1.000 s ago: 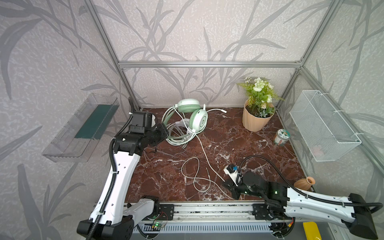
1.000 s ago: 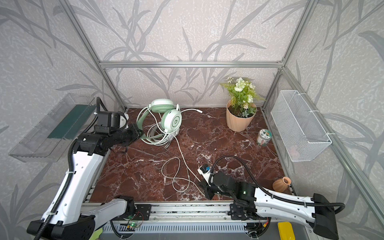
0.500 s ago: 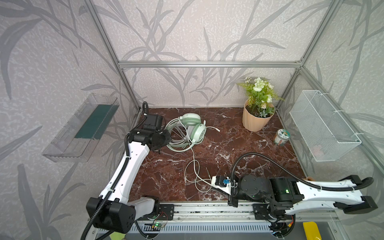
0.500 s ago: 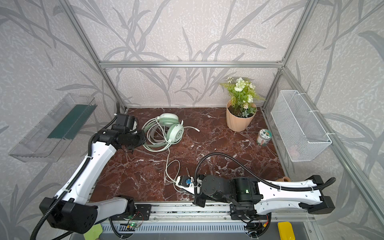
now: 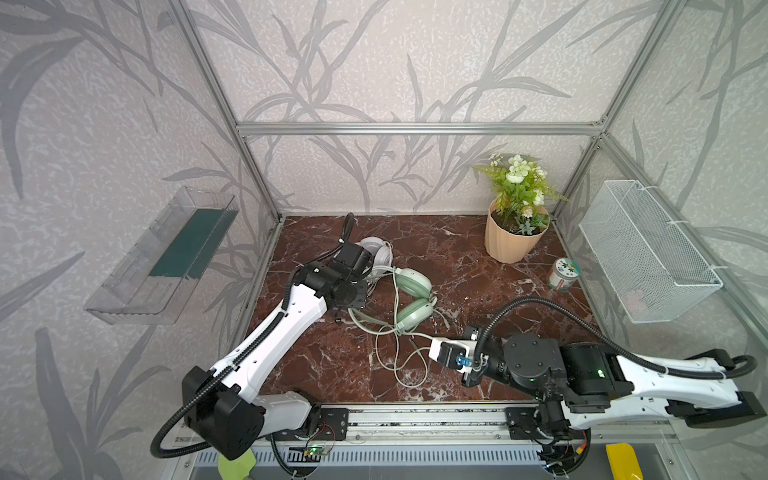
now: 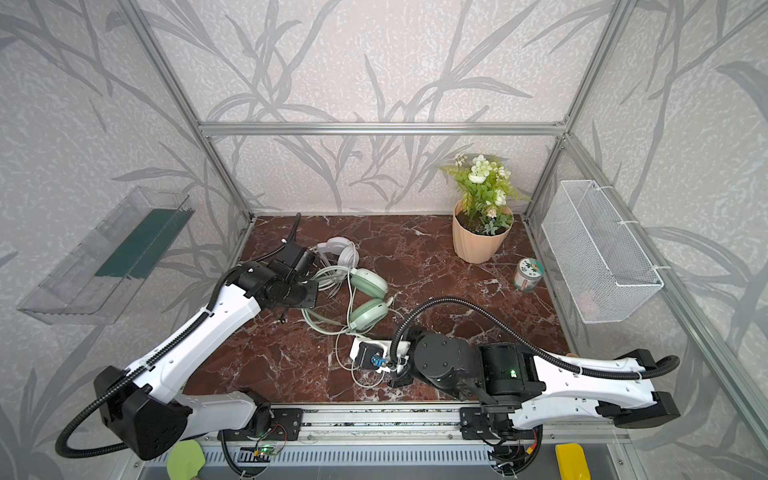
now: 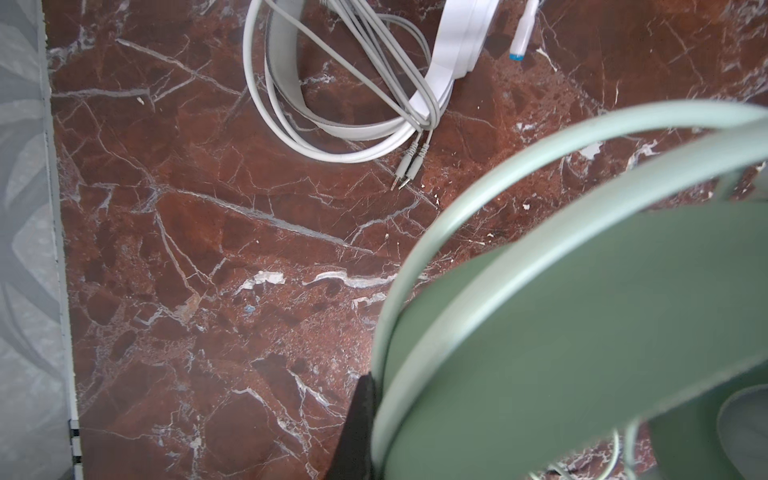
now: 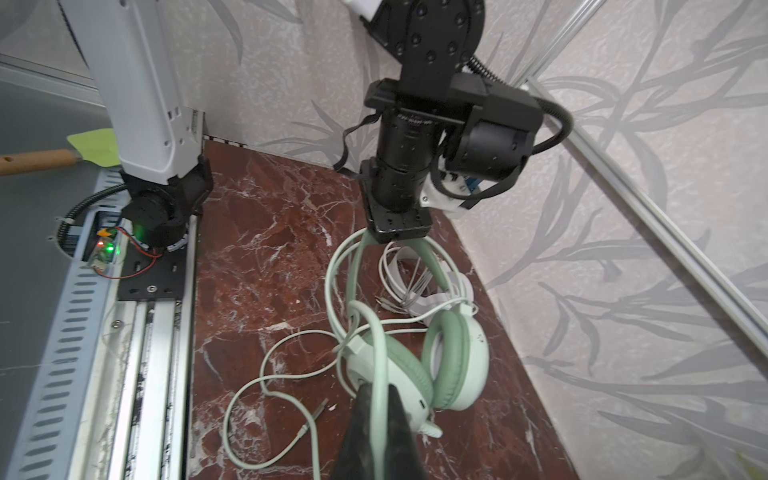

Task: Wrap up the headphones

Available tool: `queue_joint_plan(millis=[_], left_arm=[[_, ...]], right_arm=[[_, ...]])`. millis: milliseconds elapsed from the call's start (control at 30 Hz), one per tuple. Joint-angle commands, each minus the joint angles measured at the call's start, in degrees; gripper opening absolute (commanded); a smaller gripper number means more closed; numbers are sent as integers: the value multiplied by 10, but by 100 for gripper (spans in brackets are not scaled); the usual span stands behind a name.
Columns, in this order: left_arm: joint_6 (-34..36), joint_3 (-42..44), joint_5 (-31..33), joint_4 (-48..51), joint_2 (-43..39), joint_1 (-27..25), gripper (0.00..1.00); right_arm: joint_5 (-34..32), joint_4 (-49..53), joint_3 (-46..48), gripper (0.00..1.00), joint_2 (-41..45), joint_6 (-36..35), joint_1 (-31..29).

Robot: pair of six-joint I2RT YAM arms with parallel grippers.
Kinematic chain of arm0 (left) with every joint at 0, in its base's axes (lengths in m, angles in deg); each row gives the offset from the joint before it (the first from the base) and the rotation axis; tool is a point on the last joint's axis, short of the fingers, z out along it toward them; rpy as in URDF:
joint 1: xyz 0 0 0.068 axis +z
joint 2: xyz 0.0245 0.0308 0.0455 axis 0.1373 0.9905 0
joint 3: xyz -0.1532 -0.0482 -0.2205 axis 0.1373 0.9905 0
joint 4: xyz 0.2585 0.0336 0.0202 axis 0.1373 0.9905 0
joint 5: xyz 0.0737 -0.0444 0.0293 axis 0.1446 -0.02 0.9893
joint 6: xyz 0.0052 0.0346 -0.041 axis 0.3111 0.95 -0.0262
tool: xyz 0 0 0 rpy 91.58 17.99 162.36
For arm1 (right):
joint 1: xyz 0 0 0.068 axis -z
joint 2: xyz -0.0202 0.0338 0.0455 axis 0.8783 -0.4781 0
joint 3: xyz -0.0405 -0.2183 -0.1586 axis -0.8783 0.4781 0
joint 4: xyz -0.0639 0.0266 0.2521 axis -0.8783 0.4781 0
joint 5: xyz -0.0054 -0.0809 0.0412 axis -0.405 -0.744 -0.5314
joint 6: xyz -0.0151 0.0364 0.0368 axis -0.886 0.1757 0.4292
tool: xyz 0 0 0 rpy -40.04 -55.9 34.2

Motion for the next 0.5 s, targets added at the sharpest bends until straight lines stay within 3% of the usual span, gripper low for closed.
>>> queue_joint_plan(millis=[0, 67, 200, 333, 467], left_arm=[[31, 5, 19, -10, -22, -30, 0], [40, 8, 25, -7, -30, -48, 0], [64, 16, 20, -7, -56, -81, 0], [85, 15, 21, 3, -65, -114, 0], [105, 15, 6, 3, -72, -149, 0]], right_arm=[[-35, 16, -45, 0, -2, -63, 28], [-36, 21, -57, 0, 0, -71, 65], [44, 23, -66, 0, 10, -39, 163], [57, 25, -85, 0, -13, -46, 172], [25, 19, -106, 0, -48, -85, 174]])
